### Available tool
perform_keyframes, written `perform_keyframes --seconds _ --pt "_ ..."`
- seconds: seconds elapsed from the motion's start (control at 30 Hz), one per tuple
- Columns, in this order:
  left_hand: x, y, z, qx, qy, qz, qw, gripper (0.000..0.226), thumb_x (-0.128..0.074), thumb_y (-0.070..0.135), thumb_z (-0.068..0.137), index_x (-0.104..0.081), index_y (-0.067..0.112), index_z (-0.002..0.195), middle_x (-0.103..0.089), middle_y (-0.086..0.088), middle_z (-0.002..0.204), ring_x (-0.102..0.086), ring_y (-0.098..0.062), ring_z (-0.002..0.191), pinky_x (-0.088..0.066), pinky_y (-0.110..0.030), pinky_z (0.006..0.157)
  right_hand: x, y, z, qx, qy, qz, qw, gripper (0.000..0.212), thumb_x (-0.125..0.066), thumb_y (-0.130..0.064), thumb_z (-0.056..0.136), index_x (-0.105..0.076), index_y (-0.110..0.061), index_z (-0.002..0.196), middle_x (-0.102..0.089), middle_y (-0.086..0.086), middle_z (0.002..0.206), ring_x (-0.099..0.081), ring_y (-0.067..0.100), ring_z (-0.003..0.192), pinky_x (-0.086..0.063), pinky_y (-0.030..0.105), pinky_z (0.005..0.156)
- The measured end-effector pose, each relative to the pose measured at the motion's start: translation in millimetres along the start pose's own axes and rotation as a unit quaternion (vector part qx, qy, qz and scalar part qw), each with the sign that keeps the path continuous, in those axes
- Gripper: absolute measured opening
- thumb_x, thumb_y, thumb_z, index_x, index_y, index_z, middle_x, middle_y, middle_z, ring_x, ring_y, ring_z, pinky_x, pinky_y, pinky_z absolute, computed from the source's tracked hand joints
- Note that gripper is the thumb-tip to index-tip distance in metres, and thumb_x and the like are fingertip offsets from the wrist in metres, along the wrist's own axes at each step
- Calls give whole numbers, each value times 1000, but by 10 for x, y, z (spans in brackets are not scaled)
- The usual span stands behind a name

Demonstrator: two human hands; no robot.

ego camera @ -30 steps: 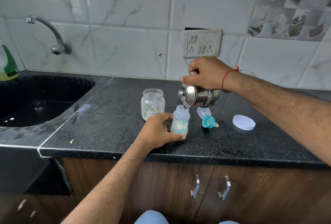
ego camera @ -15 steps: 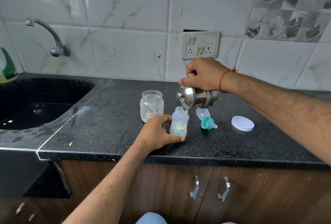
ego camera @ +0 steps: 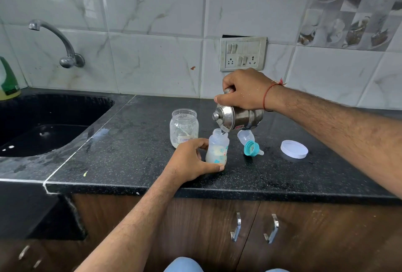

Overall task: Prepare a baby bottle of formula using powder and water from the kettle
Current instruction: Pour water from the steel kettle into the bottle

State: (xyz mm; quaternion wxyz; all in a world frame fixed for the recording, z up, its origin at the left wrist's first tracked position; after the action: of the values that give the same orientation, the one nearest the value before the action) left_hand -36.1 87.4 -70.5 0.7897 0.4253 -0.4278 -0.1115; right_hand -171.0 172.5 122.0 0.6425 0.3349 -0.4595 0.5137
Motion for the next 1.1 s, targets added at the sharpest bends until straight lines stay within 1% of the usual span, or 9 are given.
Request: perform_keyframes --seconds 0.03,0.07,0.17,0.27,0.53,0.87,1.1 --pt "4 3 -2 0 2 1 1000 63 -103 40 70 -76 28 126 -60 28 67 -51 11 60 -39 -7 58 -2 -4 5 2 0 -2 1000 41 -73 -48 88 -51 -21 65 -54 -6 63 -46 11 61 -36 29 57" --pt "8 9 -5 -1 2 2 1000 64 -103 40 70 -76 27 127 -57 25 70 -52 14 61 -39 -7 58 -6 -11 9 5 0 -5 1000 41 -72 -48 88 -51 -21 65 -54 -6 63 -46 11 61 -36 28 57" --pt "6 21 -11 -4 -3 2 1000 65 -103 38 72 -75 24 128 -52 24 74 -52 22 64 -39 -5 58 -4 -34 14 7 -3 -15 1000 40 -72 -48 89 -52 -22 65 -55 -7 63 -47 11 62 -36 28 57" --pt "9 27 -22 -5 -3 2 1000 64 -102 36 72 -75 22 129 -51 24 73 -51 25 65 -39 -4 59 -3 -54 16 9 -7 -17 1000 39 -71 -47 89 -52 -23 66 -55 -7 64 -48 10 62 -36 29 57" --pt "17 40 -28 -3 4 0 1000 64 -103 36 71 -76 21 126 -49 24 68 -52 19 60 -38 -6 55 -9 -57 19 14 -5 -16 1000 37 -72 -47 89 -55 -22 68 -56 -5 65 -49 12 64 -35 28 57" --pt "0 10 -12 2 4 5 1000 71 -104 41 69 -75 24 131 -51 23 73 -52 21 63 -39 -5 58 -18 -64 28 23 -5 -29 999 37 -71 -47 89 -55 -22 67 -57 -4 66 -50 14 65 -39 29 60" --pt "-3 -5 4 2 5 8 1000 68 -103 42 69 -75 24 128 -50 24 71 -52 20 62 -39 -6 56 -15 -68 40 22 -5 -33 999 38 -71 -49 88 -53 -23 66 -56 -6 65 -50 13 62 -41 30 62"
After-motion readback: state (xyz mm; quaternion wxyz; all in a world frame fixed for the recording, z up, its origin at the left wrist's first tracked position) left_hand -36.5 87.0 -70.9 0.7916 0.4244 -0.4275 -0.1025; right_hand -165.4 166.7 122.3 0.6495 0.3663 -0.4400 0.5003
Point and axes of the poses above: each hand's wrist, its own z-axis towards the middle knuckle, its own x-axis out of the back of the hand, y = z × x, the point moved 4 cm from there along z, towards the middle knuckle
